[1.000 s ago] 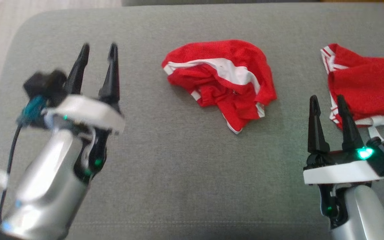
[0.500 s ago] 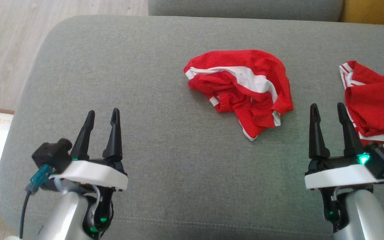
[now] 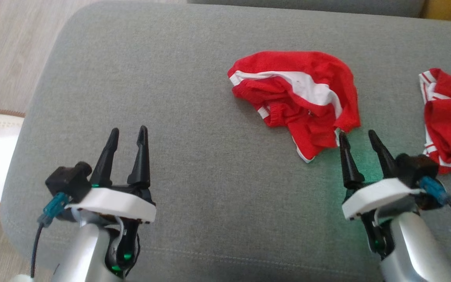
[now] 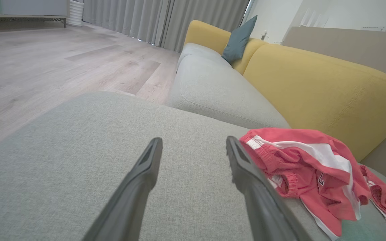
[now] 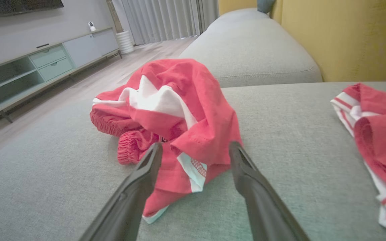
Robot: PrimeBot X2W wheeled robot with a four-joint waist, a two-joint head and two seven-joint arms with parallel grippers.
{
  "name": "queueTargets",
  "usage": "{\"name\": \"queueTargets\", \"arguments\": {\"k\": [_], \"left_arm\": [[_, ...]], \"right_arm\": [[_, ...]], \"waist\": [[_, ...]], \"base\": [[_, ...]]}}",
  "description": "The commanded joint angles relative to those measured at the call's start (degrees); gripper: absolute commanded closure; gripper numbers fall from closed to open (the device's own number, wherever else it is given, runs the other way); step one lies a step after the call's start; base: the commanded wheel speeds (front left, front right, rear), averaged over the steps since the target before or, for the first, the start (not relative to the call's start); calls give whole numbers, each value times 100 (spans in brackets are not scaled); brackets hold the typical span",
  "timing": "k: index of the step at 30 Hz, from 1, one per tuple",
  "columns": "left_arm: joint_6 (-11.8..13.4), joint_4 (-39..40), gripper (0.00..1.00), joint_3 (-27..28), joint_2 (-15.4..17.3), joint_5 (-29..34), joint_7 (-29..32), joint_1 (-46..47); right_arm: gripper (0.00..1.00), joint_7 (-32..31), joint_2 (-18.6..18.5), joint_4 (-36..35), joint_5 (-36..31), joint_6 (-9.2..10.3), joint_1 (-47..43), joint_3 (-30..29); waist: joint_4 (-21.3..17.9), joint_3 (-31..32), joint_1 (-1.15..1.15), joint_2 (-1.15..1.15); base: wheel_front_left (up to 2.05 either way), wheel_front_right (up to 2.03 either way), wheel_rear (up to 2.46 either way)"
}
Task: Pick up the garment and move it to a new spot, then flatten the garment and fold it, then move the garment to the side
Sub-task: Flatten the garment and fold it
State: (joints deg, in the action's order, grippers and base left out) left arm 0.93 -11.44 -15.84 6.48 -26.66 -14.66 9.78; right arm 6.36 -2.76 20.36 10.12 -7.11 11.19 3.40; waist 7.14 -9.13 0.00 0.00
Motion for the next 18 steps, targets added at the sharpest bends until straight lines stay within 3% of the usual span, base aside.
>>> {"name": "queueTargets", "arguments": {"k": [1,8,18], "left_arm": [[-29,151,0,232,21,64,-33,306],[-182,11,0,336,-127,203,-34,362],[-327,-101,0,463,-256,342,-34,380]], "right_arm": [[0,-41,-11,-88,37,-37,246,172],[0,-121,-11,541,628,-37,644,411],[0,458,-11,1148,915,-37,1065,309]], "waist": [[44,-47,0,0],[169,-164,0,0],[258,-219,0,0]], "base": [[0,0,0],[0,0,0],[0,0,0]]}}
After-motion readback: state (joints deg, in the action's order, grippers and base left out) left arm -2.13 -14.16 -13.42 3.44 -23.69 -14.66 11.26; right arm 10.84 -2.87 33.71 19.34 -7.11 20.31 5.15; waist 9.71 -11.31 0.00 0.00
